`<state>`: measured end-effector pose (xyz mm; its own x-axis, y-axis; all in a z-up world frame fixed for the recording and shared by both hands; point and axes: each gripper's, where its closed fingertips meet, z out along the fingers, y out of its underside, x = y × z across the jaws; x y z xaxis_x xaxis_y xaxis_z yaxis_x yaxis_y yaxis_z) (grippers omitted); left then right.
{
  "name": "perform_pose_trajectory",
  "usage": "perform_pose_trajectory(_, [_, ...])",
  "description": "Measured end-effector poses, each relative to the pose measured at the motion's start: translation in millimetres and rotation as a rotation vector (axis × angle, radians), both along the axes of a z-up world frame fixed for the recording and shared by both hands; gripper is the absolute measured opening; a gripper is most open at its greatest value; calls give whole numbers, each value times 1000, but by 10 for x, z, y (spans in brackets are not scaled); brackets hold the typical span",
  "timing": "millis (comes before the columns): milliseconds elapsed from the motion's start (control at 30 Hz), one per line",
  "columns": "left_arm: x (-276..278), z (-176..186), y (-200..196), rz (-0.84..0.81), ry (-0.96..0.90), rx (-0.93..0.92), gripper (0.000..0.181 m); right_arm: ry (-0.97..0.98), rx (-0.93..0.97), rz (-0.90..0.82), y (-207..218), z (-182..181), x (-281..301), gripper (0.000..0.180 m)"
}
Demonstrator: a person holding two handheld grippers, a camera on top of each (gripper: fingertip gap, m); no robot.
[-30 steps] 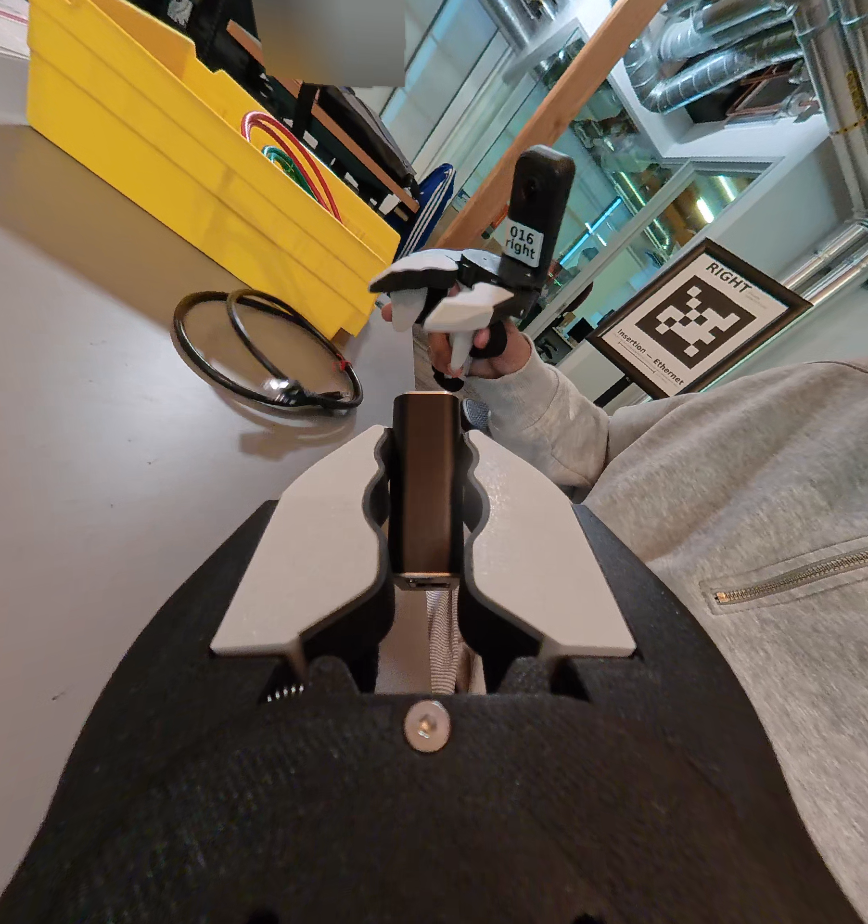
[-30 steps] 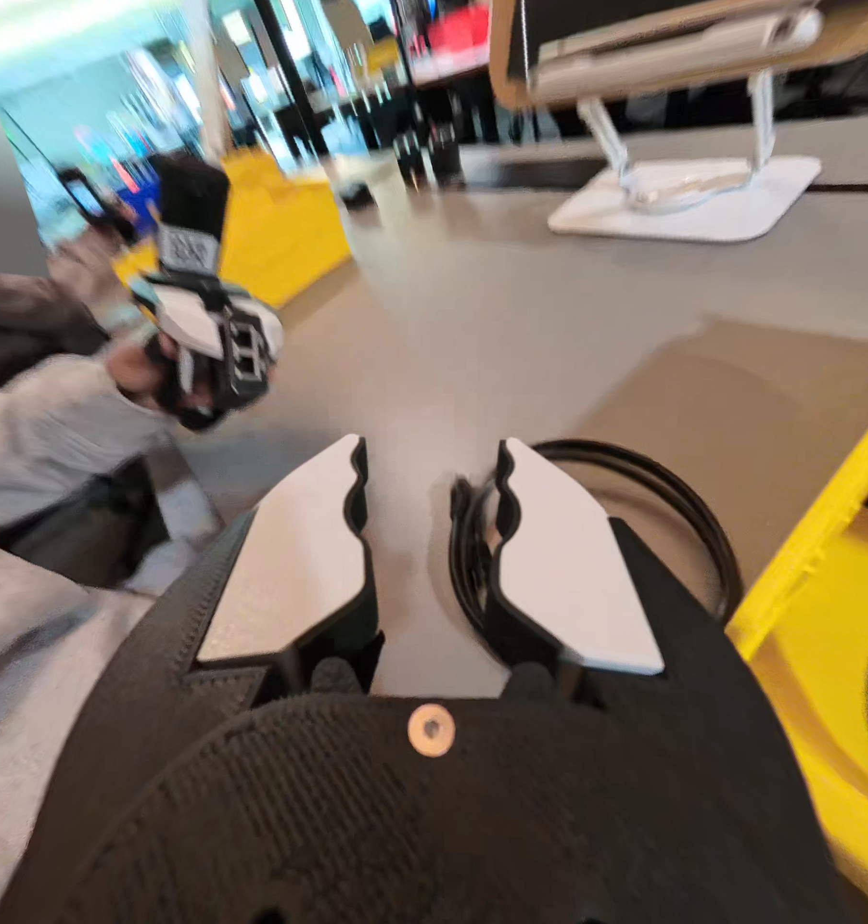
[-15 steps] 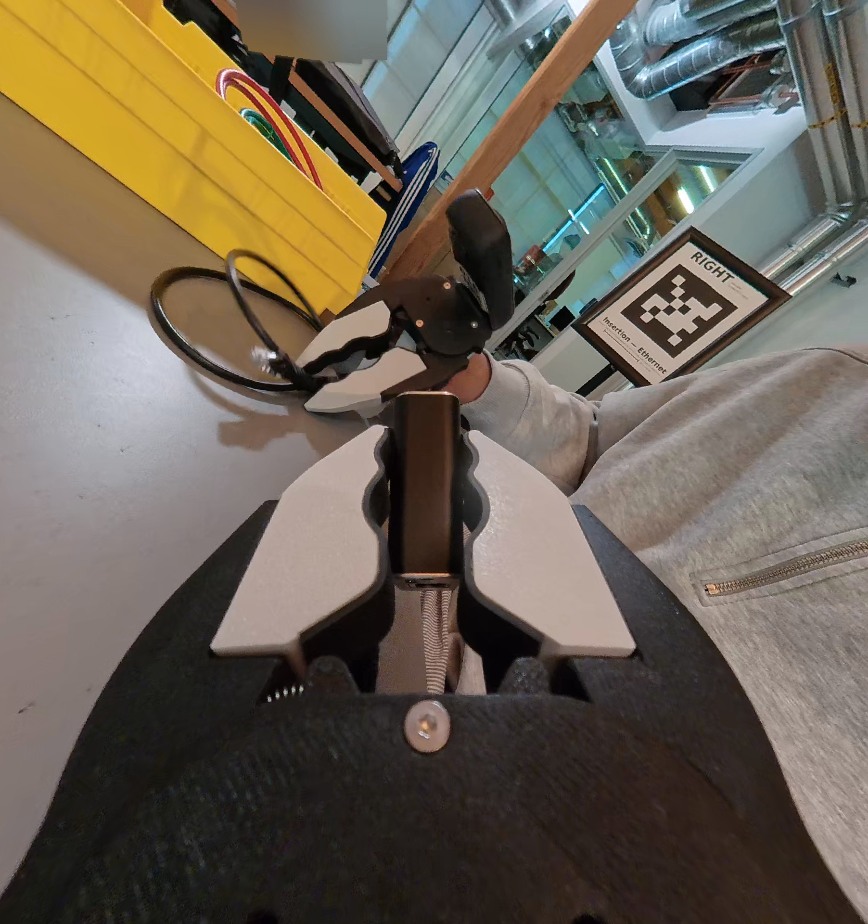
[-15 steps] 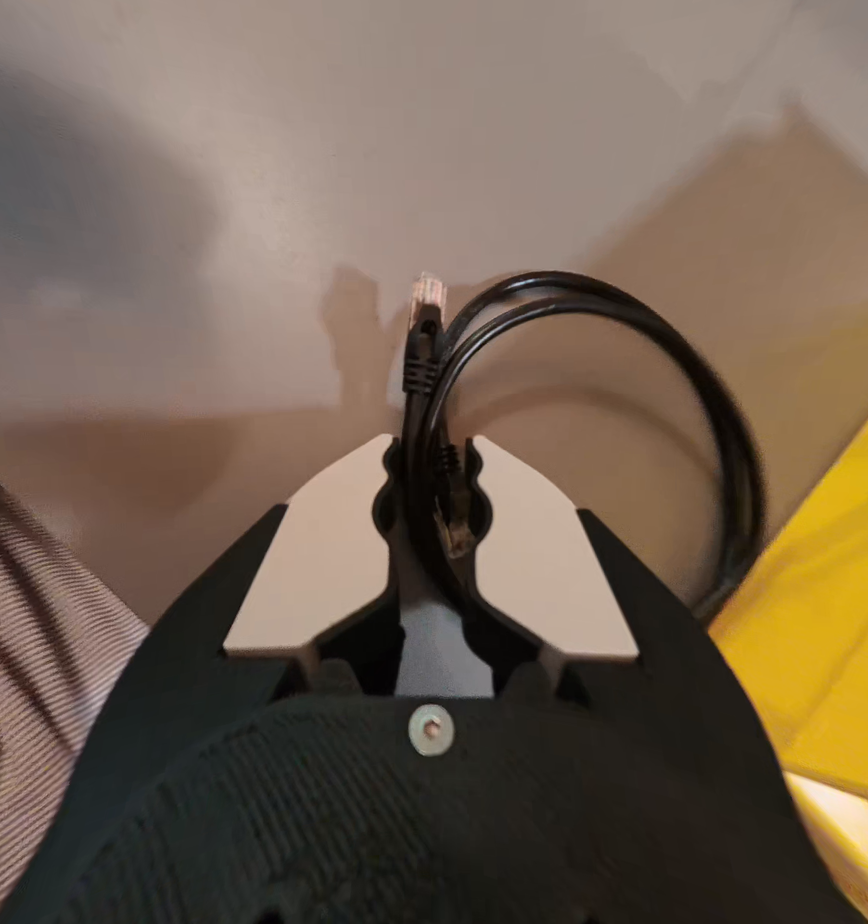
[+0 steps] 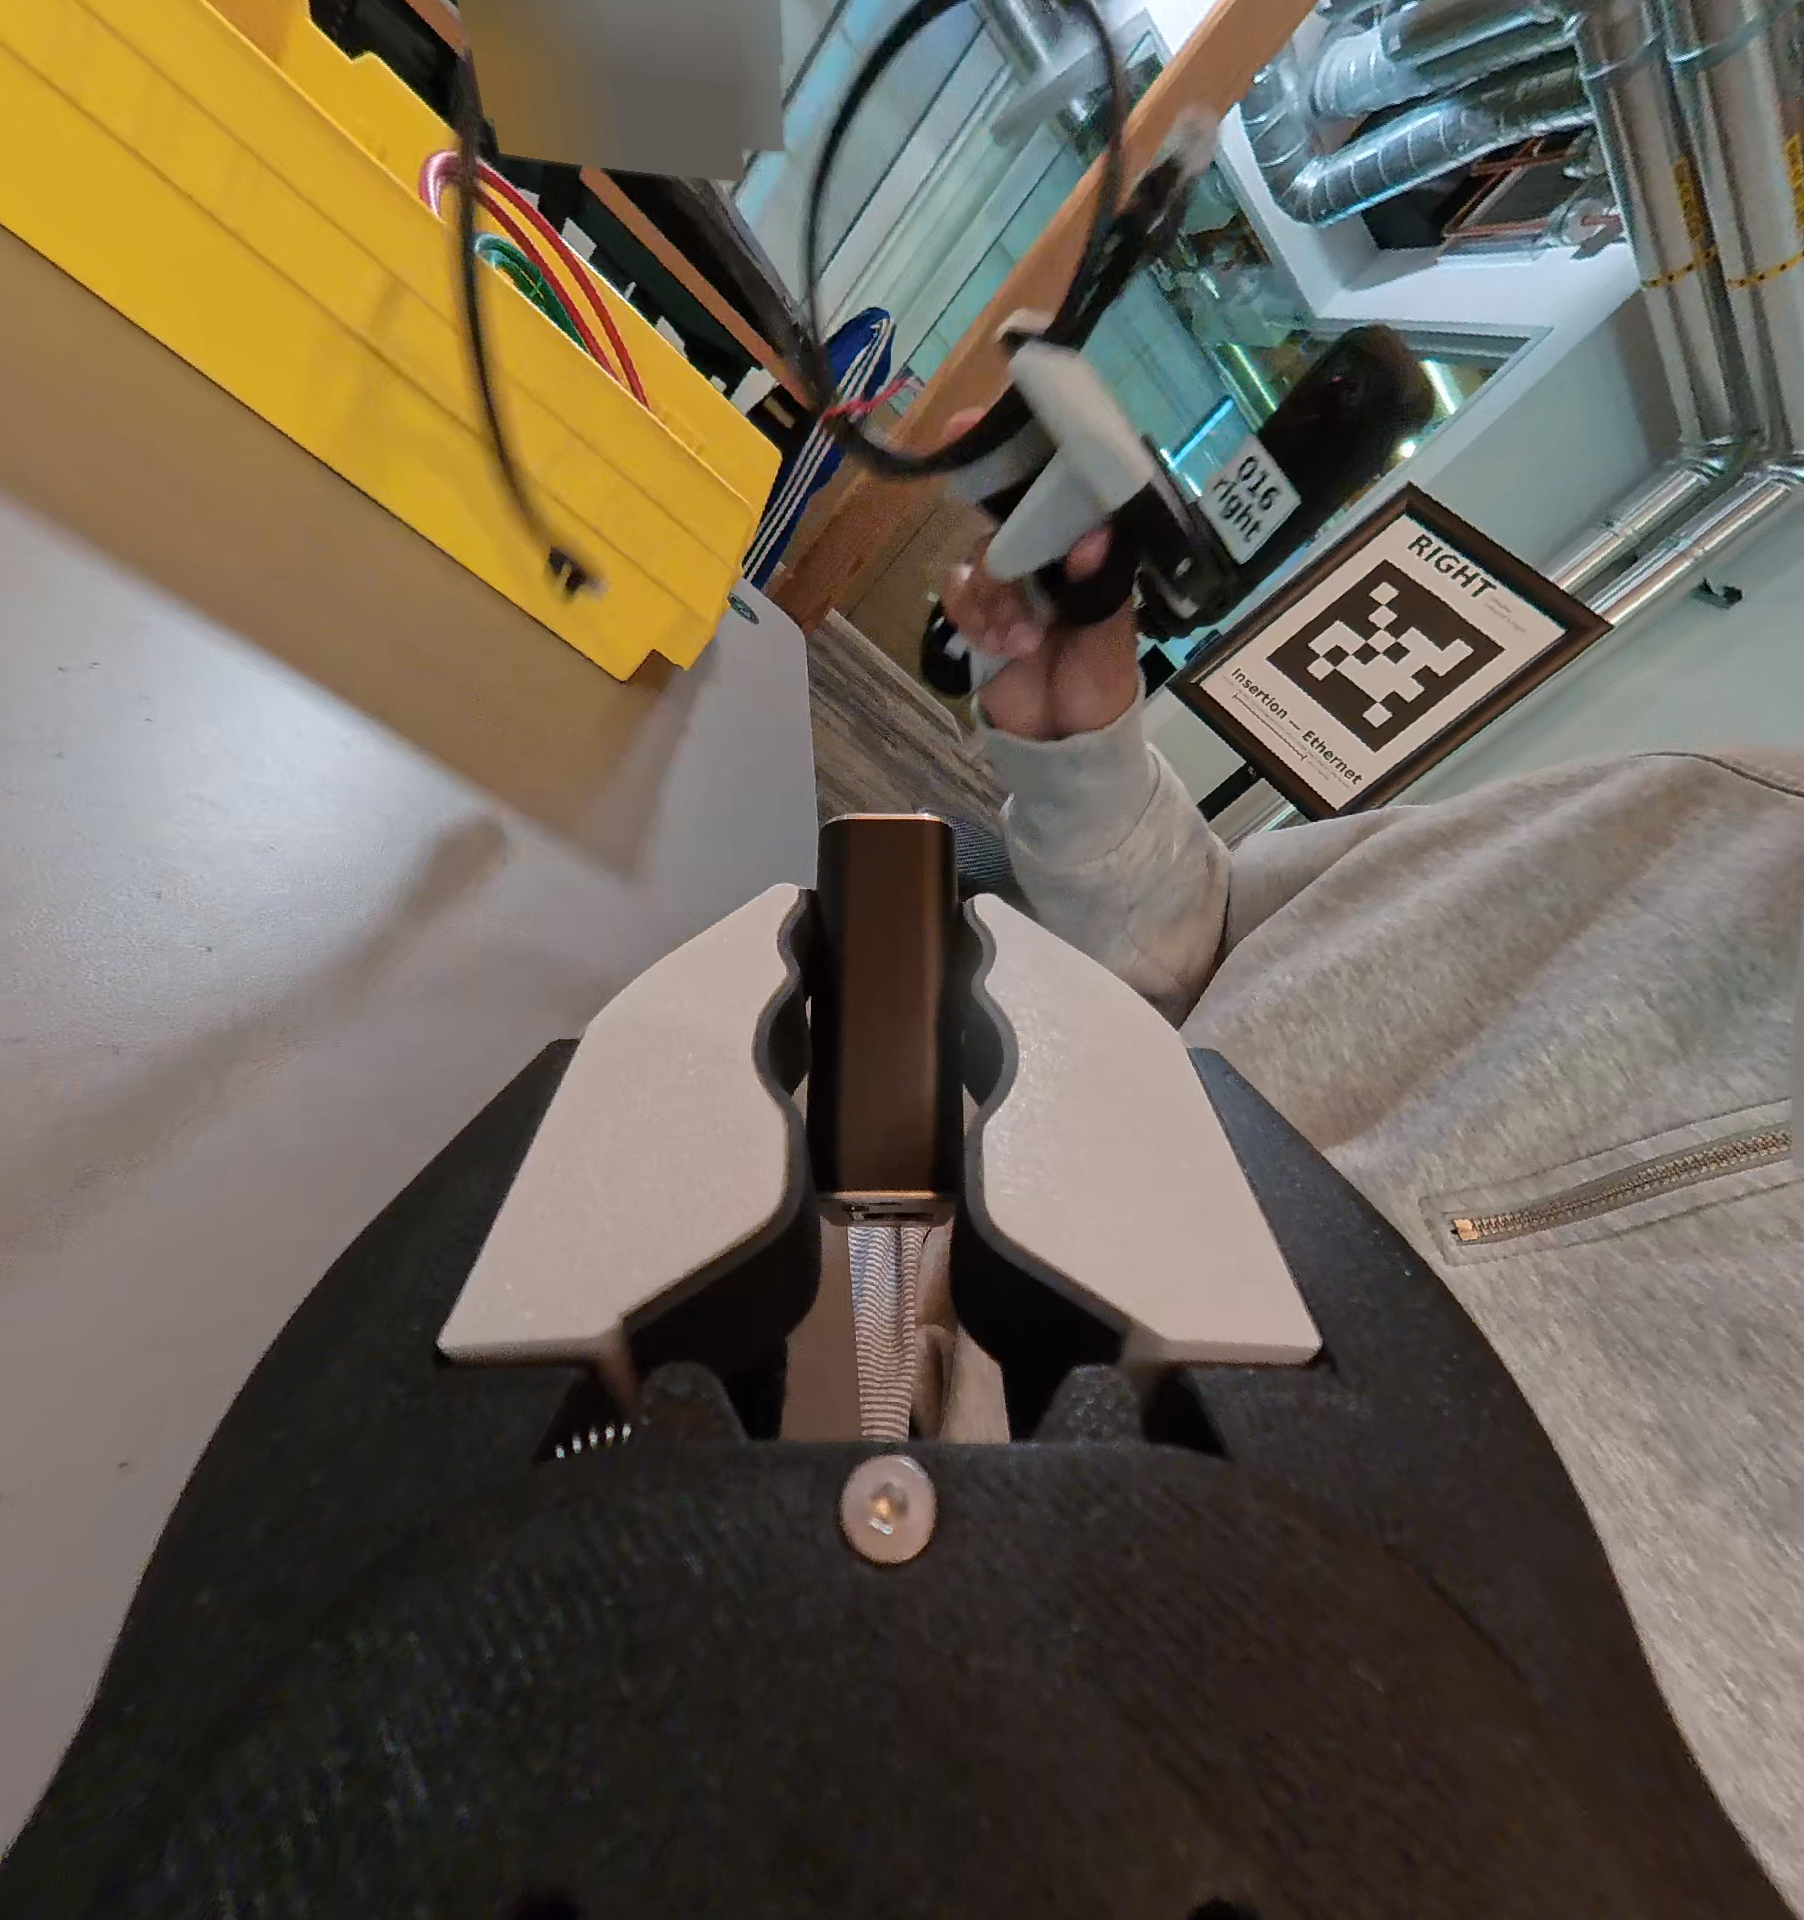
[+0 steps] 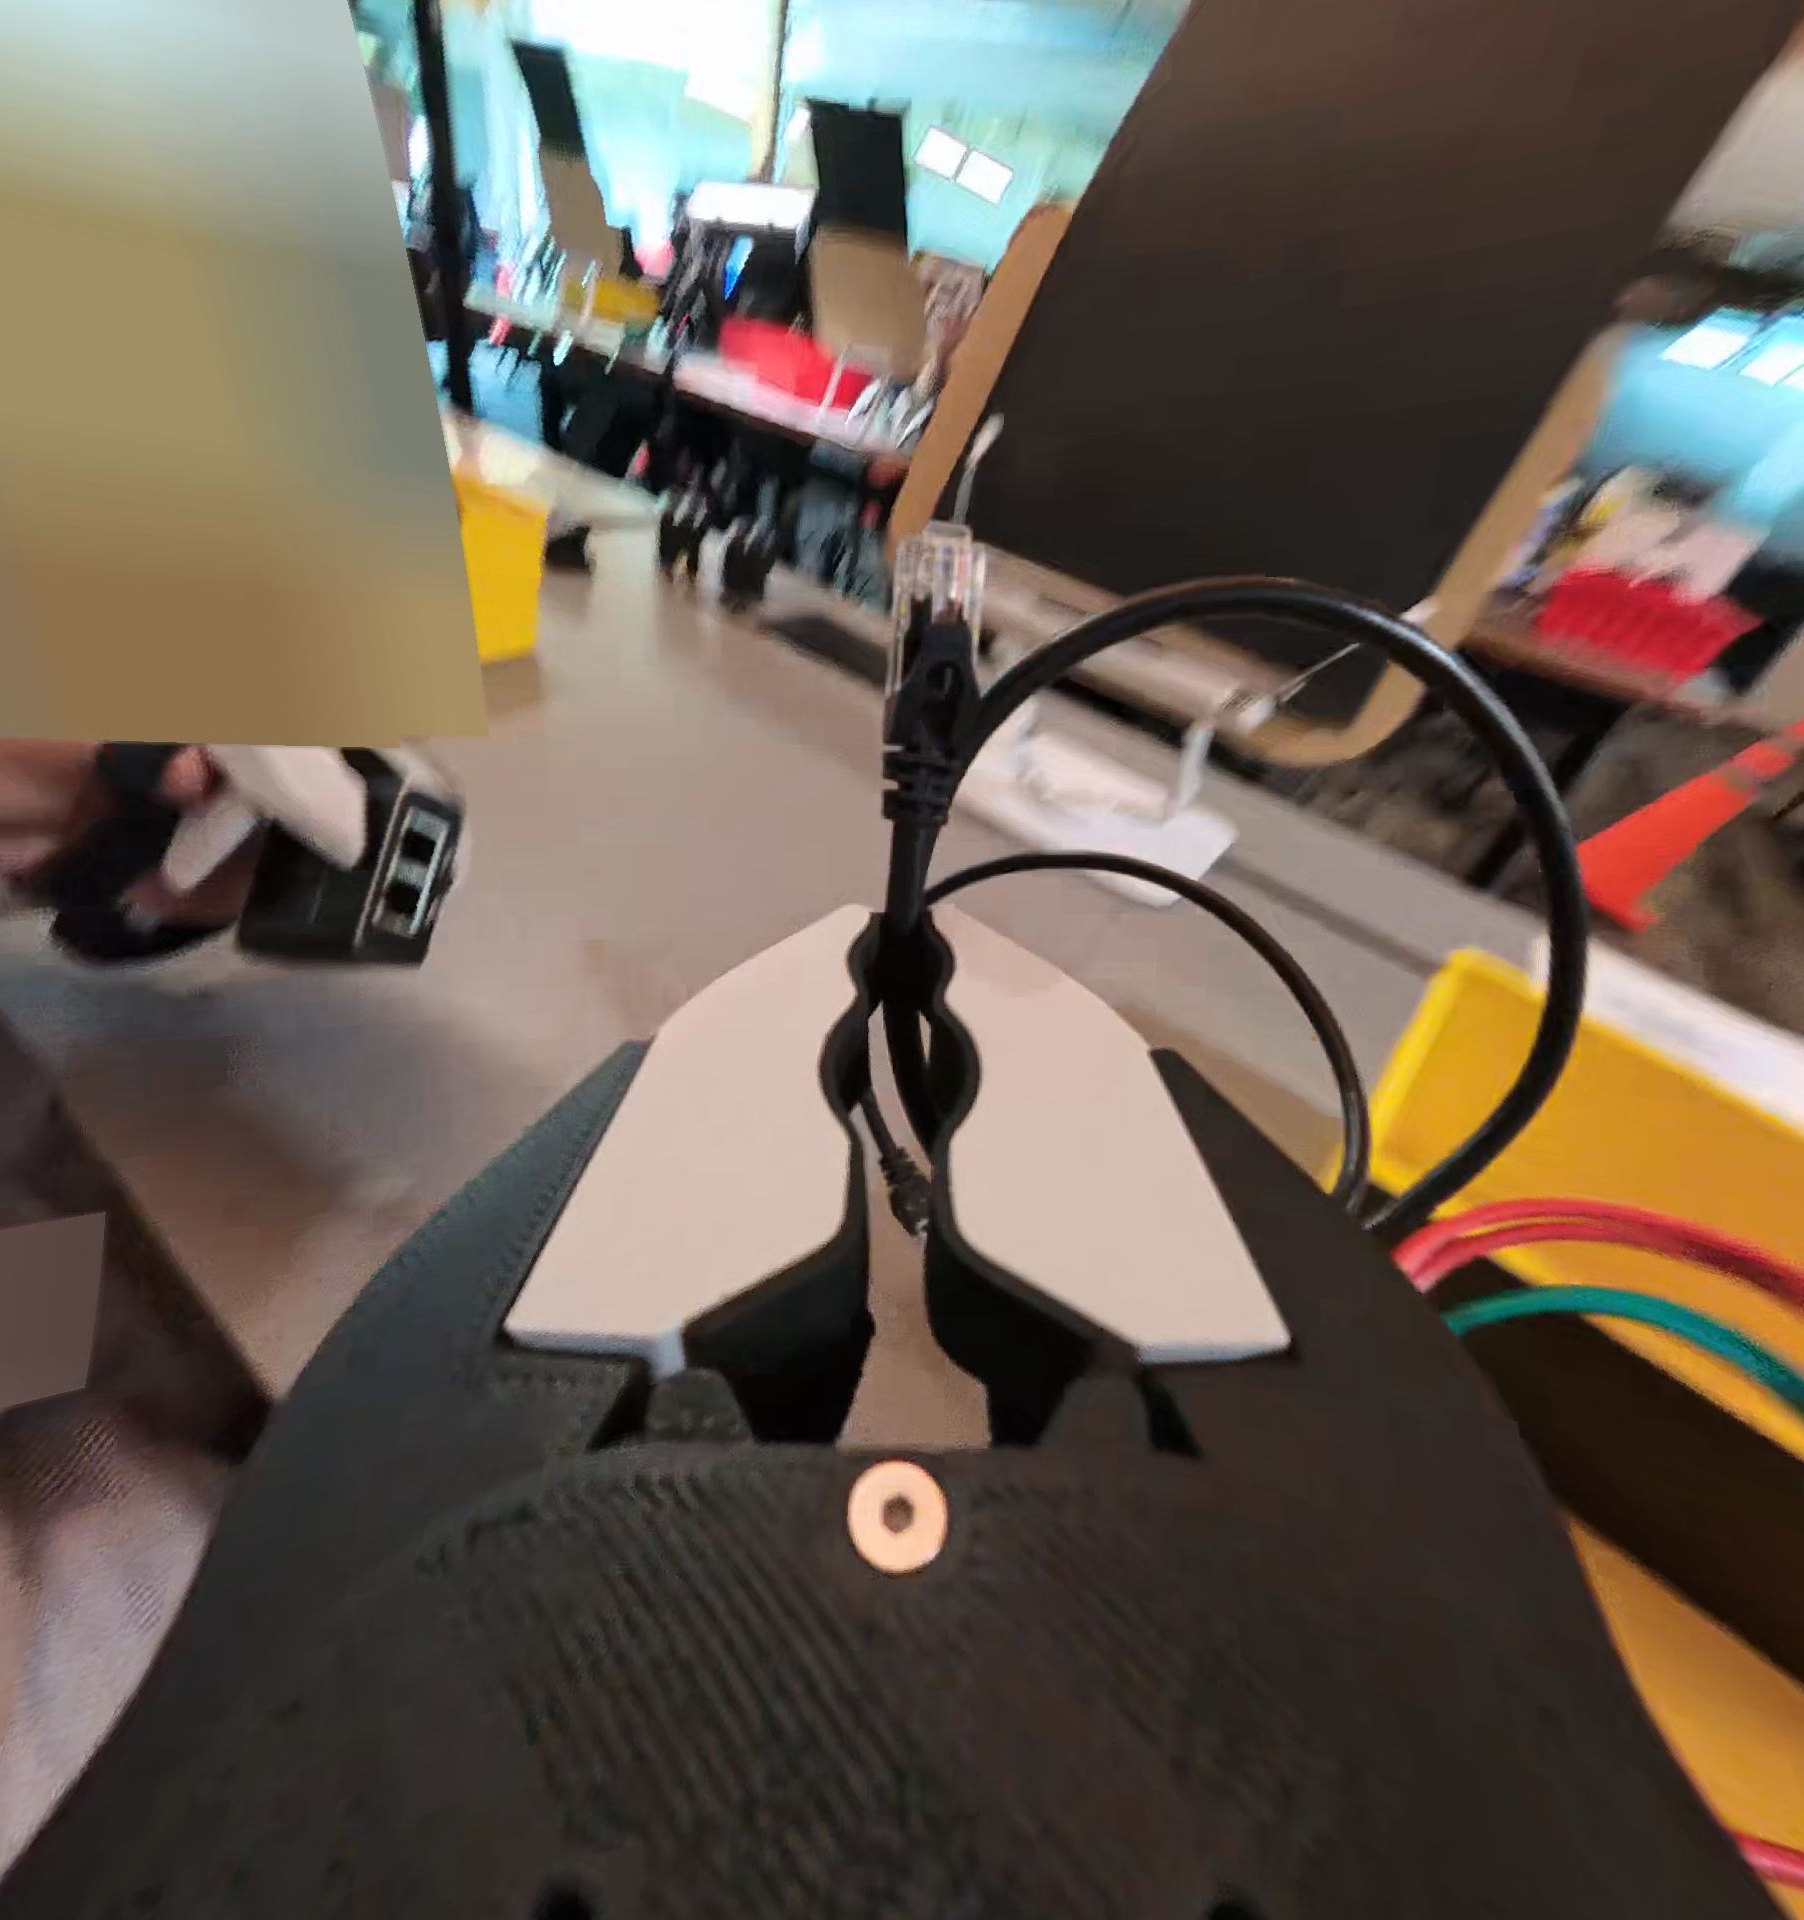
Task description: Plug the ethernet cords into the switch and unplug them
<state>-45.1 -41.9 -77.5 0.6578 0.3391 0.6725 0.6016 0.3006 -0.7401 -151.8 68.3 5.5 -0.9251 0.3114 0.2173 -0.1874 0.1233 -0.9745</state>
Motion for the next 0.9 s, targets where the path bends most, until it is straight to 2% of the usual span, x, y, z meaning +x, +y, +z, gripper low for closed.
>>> perform_pose_trajectory(100, [-6,-18,6,-2,-7,5,25,92,-176,-127,437,531,-202,5])
perform_pose_trajectory(167, [-12,-32,12,-5,-16,17,25,129,-210,-202,700,693,-357,5])
perform_pose_trajectory(400, [-27,-38,16,-4,-40,65,25,177,-138,-367,1142,641,-759,5])
perform_pose_trajectory(600, [-27,-52,18,-9,-48,73,25,53,-47,-373,1110,222,-1014,5])
perform_pose_trajectory(733, [-23,-46,19,-13,-50,83,25,-141,146,-290,877,-527,-1190,7])
perform_pose_trajectory(767, [-21,-40,18,-14,-49,85,25,-199,211,-302,870,-735,-1249,13])
perform_pose_trajectory(833, [-16,-28,13,-14,-45,84,25,-235,292,-351,924,-970,-1352,47])
perform_pose_trajectory(900, [-18,-24,3,-12,-42,81,25,-196,300,-396,998,-957,-1409,51])
